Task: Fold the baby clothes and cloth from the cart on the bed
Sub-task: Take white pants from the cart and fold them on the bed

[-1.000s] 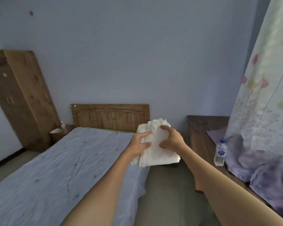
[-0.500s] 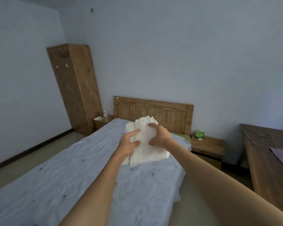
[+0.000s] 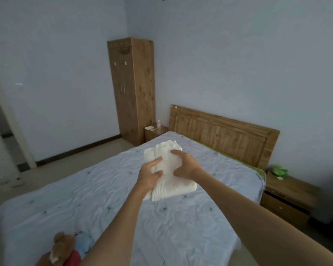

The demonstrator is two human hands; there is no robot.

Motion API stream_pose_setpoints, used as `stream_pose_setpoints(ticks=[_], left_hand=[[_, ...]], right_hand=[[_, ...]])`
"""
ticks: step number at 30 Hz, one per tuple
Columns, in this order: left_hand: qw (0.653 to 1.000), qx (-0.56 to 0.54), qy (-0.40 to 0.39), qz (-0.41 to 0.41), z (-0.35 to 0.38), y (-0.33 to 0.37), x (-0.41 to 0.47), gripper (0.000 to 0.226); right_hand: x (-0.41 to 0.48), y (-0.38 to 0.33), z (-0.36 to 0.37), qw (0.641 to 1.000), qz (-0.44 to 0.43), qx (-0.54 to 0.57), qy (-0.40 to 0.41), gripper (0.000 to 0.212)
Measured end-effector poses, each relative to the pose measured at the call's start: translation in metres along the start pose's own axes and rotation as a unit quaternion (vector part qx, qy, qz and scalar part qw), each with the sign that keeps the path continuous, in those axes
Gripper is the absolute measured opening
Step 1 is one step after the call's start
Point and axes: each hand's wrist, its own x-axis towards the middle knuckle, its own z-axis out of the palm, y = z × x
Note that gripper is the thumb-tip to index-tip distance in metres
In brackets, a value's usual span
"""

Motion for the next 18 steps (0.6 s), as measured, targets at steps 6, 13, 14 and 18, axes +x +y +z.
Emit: stream_pose_setpoints(ticks=[6, 13, 14, 18], left_hand=[[0.999, 0.033, 0.030, -0.025, -0.024, -0.036, 0.007, 0.060], [0.995, 0.053, 0.068, -0.048, -0.016, -0.051, 0.037, 0.059], [0.995, 0.056, 0.071, -0.047, -0.013, -0.051, 0.044, 0.059], [0.992, 0.076, 0.085, -0.050, 0.002, -0.048, 0.079, 0.059]], right_hand=[[0.031, -0.018, 0.035, 0.998, -0.041, -0.031, -0.030, 0.087], [0.079, -0.009, 0.040, 0.995, -0.076, -0.032, -0.049, 0.084], [0.089, -0.005, 0.038, 0.995, -0.082, -0.030, -0.052, 0.084], [0.135, 0.014, 0.028, 0.992, -0.105, -0.028, -0.066, 0.084]])
